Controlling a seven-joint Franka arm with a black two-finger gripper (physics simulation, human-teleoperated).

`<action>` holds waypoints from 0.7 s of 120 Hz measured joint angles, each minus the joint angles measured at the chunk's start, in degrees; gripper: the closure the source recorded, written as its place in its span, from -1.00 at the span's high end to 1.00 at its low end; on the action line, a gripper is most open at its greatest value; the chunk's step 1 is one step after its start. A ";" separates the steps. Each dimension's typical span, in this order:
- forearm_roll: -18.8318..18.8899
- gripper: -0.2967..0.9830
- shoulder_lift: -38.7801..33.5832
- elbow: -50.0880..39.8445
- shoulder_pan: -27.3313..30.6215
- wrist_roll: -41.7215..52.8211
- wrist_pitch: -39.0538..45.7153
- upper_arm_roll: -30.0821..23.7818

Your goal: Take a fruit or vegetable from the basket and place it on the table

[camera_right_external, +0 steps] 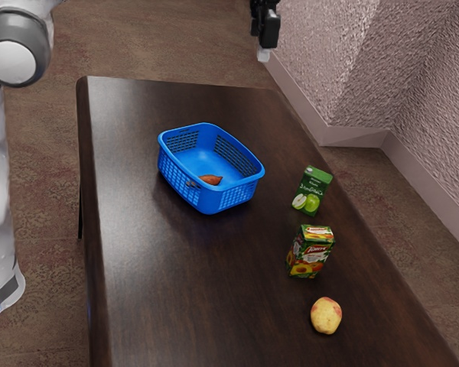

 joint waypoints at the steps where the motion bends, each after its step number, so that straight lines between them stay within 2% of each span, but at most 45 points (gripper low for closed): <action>1: 0.11 0.54 0.06 -0.06 -0.56 0.08 -0.15 -0.05; 15: 1.10 0.54 1.19 -0.91 -7.98 1.05 -1.81 -0.33; 22: 1.47 0.53 3.92 -1.08 -9.89 1.27 -2.61 -0.41; 37: 1.60 0.54 6.04 -0.93 -2.05 1.35 -4.05 -1.65; 46: 1.70 0.54 5.10 -1.93 -1.10 1.21 -4.65 -2.07; 54: 0.89 0.54 -1.50 -11.61 -1.43 -0.24 -3.53 -2.27; 63: -2.40 0.53 -9.24 -26.19 -2.57 -2.57 0.91 -1.18; 75: -6.31 0.54 -14.74 -39.06 -1.75 -6.07 6.86 1.67; 84: -8.15 0.54 -17.19 -44.98 -1.49 -8.38 11.31 2.67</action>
